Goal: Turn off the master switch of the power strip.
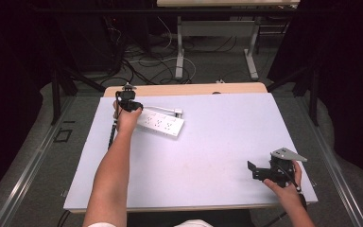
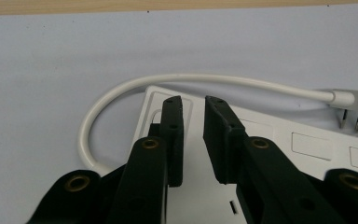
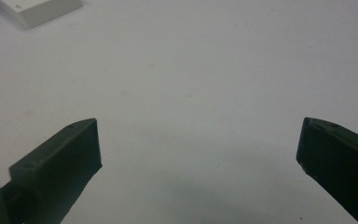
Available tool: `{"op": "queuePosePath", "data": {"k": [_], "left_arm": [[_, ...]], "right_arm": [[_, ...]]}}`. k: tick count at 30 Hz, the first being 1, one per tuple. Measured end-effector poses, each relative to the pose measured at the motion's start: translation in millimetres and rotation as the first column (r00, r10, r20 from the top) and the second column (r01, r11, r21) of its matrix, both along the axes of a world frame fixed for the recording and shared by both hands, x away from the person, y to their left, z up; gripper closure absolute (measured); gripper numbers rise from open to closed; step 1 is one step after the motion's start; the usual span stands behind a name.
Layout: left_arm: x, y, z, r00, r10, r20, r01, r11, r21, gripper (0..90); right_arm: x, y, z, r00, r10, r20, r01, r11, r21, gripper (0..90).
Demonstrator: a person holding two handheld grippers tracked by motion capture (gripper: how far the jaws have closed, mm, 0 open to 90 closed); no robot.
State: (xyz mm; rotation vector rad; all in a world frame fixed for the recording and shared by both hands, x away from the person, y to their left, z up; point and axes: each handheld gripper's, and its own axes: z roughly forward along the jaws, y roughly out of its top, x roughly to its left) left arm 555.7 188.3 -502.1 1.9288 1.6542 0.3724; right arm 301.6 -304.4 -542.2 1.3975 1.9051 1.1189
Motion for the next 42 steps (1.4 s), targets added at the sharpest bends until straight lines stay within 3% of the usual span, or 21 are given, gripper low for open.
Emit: {"op": "queuePosePath", "data": {"k": [6,19,26,27,29,31,33,36,39,42], "left_arm": [[-5.7,1.4,1.0,0.9999,0.011,0.010,-0.010,0.9997,-0.023,70.7],[-14.6,-0.2,6.8,0.9994,-0.012,0.034,0.013,0.9996,-0.024,60.6],[-20.9,-3.0,13.3,0.9991,-0.040,0.013,0.041,0.9987,-0.031,53.6],[-21.9,-4.2,12.8,0.9990,-0.034,0.029,0.035,0.9989,-0.032,52.6],[-24.0,-5.2,14.4,0.9989,-0.040,0.024,0.040,0.9988,-0.029,50.8],[-26.0,-4.9,17.0,0.9977,-0.068,-0.006,0.068,0.9972,-0.030,49.4],[-29.0,-6.1,19.2,0.9975,-0.071,-0.004,0.070,0.9972,-0.027,48.7],[-33.1,-6.1,22.3,0.9970,-0.077,-0.004,0.077,0.9947,-0.068,47.0],[-38.4,-5.2,27.7,0.9961,-0.089,0.003,0.089,0.9946,-0.055,45.7],[-45.5,-4.8,29.1,0.9950,-0.096,0.029,0.098,0.9906,-0.095,41.6]], "right_arm": [[0.2,-0.5,0.2,0.9999,0.005,-0.010,-0.005,1.0000,-0.004,0.0],[1.6,1.6,0.2,0.9997,0.026,0.001,-0.026,0.9996,-0.010,0.0],[1.5,1.3,0.3,0.9998,0.016,0.007,-0.016,0.9999,-0.001,0.0],[1.6,1.0,0.4,0.9999,0.015,0.007,-0.015,0.9999,-0.001,0.0],[1.5,0.9,0.5,0.9999,0.012,0.007,-0.012,0.9999,0.000,0.0],[1.2,0.4,1.0,0.9998,0.019,0.001,-0.019,0.9998,0.000,0.0],[1.3,0.2,0.8,0.9998,0.018,0.001,-0.018,0.9998,-0.001,0.0],[1.5,0.2,0.7,0.9998,0.018,0.000,-0.018,0.9998,-0.002,0.0],[1.5,1.1,0.5,0.9999,0.012,0.007,-0.012,0.9999,-0.003,0.0],[1.5,0.4,0.9,0.9997,0.023,0.003,-0.023,0.9997,-0.008,0.0]]}}
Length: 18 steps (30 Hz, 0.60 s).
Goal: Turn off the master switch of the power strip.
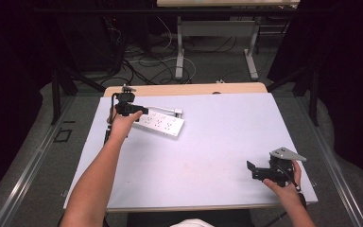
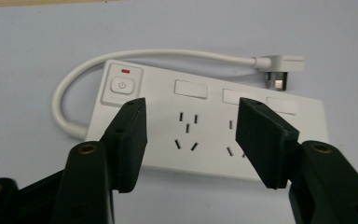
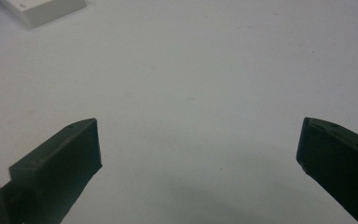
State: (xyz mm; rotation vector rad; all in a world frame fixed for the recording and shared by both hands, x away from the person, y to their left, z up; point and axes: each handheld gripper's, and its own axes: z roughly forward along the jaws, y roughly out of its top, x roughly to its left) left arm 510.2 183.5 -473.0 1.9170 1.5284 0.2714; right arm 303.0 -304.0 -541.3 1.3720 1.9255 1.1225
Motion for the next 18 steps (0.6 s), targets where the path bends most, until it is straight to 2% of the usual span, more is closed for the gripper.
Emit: {"op": "queuePosePath", "data": {"k": [2,9,15,18], "left_arm": [[-4.9,0.2,2.0,0.9999,-0.013,-0.001,0.013,0.9998,-0.017,40.7],[-22.9,0.3,6.9,0.9972,-0.070,0.029,0.070,0.9975,-0.007,35.5],[-38.1,2.0,12.0,0.9929,-0.096,0.071,0.098,0.9949,-0.023,34.7],[-45.4,3.2,14.4,0.9900,-0.110,0.089,0.111,0.9937,-0.013,34.3]], "right_arm": [[0.0,0.5,-0.5,0.9999,-0.011,0.002,0.011,0.9999,0.003,0.0],[-0.1,-1.4,-0.1,1.0000,-0.005,0.000,0.005,1.0000,-0.003,0.0],[-0.2,-0.9,-0.1,0.9999,-0.010,-0.003,0.010,0.9999,0.003,0.0],[-0.3,-0.2,-0.1,0.9999,-0.010,-0.006,0.011,0.9999,0.004,0.0]]}}
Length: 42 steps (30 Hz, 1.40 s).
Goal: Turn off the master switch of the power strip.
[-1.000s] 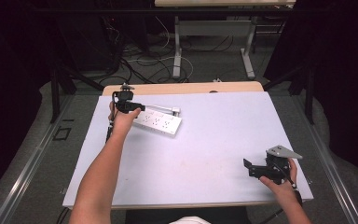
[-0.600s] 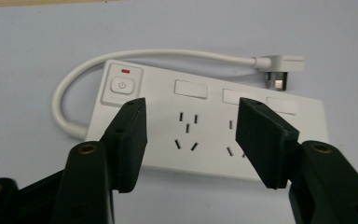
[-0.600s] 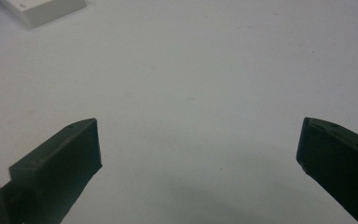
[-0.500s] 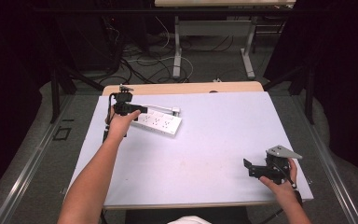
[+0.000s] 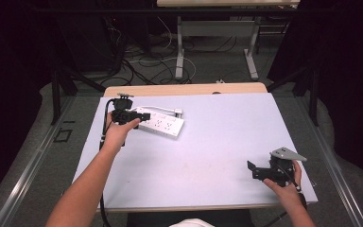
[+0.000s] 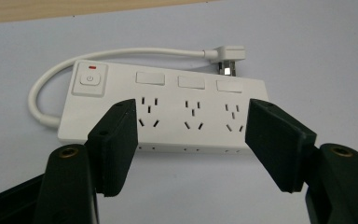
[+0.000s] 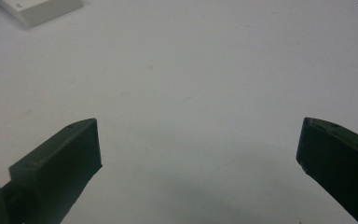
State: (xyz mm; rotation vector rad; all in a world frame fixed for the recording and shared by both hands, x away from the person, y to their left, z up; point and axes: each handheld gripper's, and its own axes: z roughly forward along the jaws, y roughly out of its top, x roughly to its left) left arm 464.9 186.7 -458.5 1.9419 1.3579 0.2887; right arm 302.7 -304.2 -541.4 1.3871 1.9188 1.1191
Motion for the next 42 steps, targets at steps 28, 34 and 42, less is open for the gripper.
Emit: {"op": "queuePosePath", "data": {"k": [28,34,42], "left_arm": [[-57.0,12.6,12.1,0.9940,-0.003,0.109,0.006,0.9997,-0.024,6.3],[-69.9,15.4,11.4,0.9920,-0.010,0.126,0.018,0.9982,-0.057,0.3],[-89.9,21.3,8.5,0.9894,-0.031,0.142,0.043,0.9960,-0.078,0.3]], "right_arm": [[-1.6,0.8,1.6,0.9999,0.002,0.010,-0.002,1.0000,-0.006,0.0],[-1.6,2.3,1.8,0.9999,0.010,0.009,-0.010,0.9999,-0.005,0.0],[-0.7,3.4,0.7,0.9998,0.011,0.014,-0.011,0.9999,-0.011,0.0]]}}
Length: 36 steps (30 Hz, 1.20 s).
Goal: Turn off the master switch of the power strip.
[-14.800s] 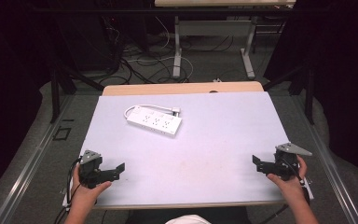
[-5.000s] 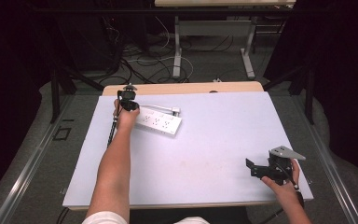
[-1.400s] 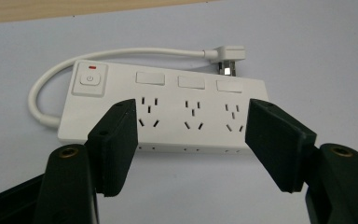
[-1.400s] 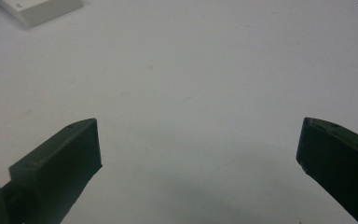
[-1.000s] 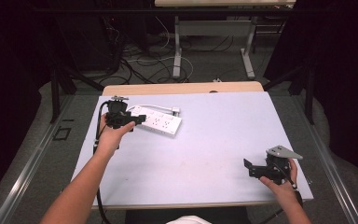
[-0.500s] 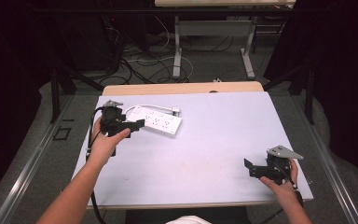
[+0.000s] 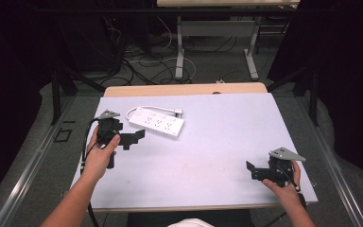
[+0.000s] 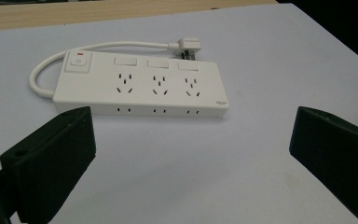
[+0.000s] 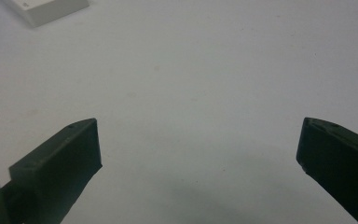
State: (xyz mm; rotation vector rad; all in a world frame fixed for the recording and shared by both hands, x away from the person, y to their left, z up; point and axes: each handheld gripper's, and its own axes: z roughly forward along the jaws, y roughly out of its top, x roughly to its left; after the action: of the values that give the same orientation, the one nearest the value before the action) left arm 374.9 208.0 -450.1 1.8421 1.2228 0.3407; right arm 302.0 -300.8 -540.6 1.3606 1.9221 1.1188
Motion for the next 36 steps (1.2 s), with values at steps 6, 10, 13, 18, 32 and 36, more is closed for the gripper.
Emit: {"op": "queuePosePath", "data": {"k": [6,10,13,18,32,36], "left_arm": [[-14.7,5.4,-3.5,0.9997,0.006,0.024,-0.006,1.0000,0.002,0.3],[-23.7,10.9,-6.5,0.9994,0.003,0.035,-0.004,0.9997,0.024,0.3],[-30.0,14.7,-10.7,0.9989,0.015,0.044,-0.016,0.9996,0.023,0.3],[-39.5,22.7,-18.3,0.9986,0.032,0.041,-0.033,0.9993,0.015,0.3],[-57.0,38.5,-49.5,0.9960,0.087,0.022,-0.086,0.9962,-0.008,0.7],[-61.6,39.1,-60.5,0.9951,0.097,0.018,-0.097,0.9952,-0.011,0.9]], "right_arm": [[-0.5,-0.2,0.4,1.0000,0.000,0.000,0.000,1.0000,0.001,0.0],[-0.4,-0.3,0.8,1.0000,-0.002,0.002,0.002,1.0000,-0.001,0.0],[-0.4,-0.4,0.7,1.0000,-0.002,0.003,0.002,1.0000,-0.001,0.0],[-1.1,-0.3,1.5,1.0000,0.003,-0.004,-0.003,1.0000,0.000,0.0],[-1.0,-0.3,1.4,1.0000,-0.003,0.002,0.003,1.0000,0.001,0.0],[-1.4,0.4,1.7,1.0000,0.002,-0.001,-0.002,1.0000,0.008,0.0]]}}
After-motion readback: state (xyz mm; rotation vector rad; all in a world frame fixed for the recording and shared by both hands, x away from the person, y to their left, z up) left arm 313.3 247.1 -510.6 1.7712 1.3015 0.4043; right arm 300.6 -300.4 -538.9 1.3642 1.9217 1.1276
